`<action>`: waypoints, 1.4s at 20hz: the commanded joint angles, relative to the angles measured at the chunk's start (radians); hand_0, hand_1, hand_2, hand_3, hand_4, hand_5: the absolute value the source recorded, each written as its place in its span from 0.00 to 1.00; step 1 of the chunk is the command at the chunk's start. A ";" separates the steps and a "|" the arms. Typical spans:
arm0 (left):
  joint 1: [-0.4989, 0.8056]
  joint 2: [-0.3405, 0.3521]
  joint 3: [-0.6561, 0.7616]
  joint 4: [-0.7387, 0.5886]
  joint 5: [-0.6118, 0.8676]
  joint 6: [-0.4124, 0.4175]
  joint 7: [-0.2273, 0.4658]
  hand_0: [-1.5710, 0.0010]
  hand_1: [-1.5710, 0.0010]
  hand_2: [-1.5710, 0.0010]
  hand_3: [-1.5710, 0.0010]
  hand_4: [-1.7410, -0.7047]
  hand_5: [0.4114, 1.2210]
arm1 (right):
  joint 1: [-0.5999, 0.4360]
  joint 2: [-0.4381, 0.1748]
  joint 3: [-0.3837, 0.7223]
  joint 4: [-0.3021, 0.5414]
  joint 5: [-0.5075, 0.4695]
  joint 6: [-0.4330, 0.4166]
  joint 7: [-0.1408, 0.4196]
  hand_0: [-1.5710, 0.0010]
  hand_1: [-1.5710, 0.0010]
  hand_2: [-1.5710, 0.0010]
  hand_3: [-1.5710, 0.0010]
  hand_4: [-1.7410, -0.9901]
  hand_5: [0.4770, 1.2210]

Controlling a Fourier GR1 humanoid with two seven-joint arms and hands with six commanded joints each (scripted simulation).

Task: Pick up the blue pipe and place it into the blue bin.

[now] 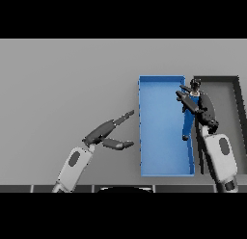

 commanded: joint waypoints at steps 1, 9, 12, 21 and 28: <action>-0.007 -0.006 -0.001 -0.001 -0.001 0.004 0.002 1.00 1.00 1.00 1.00 0.79 0.08 | 0.010 -0.050 0.039 -0.009 -0.051 -0.035 0.000 0.00 0.00 0.00 0.00 0.32 1.00; -0.010 -0.006 -0.001 -0.002 -0.008 0.012 0.012 1.00 1.00 1.00 1.00 0.79 0.10 | -0.048 -0.283 0.371 0.034 -0.439 -0.340 0.001 0.14 0.18 0.21 0.77 0.25 0.91; -0.008 -0.005 0.000 -0.004 -0.004 0.009 0.008 1.00 1.00 1.00 1.00 0.79 0.10 | -0.070 -0.307 0.402 0.059 -0.462 -0.357 0.000 0.56 0.58 0.60 0.88 0.49 0.87; 0.003 -0.009 -0.007 -0.015 0.000 0.006 0.008 1.00 1.00 1.00 1.00 0.78 0.11 | -0.325 -0.523 0.812 0.117 -0.514 -0.231 0.000 0.94 0.94 0.95 0.98 0.75 0.42; -0.015 -0.014 0.003 -0.002 0.001 0.012 0.030 1.00 1.00 1.00 1.00 0.78 0.10 | -0.369 -0.544 0.878 0.112 -0.528 -0.207 0.000 0.99 0.99 0.99 1.00 0.87 0.32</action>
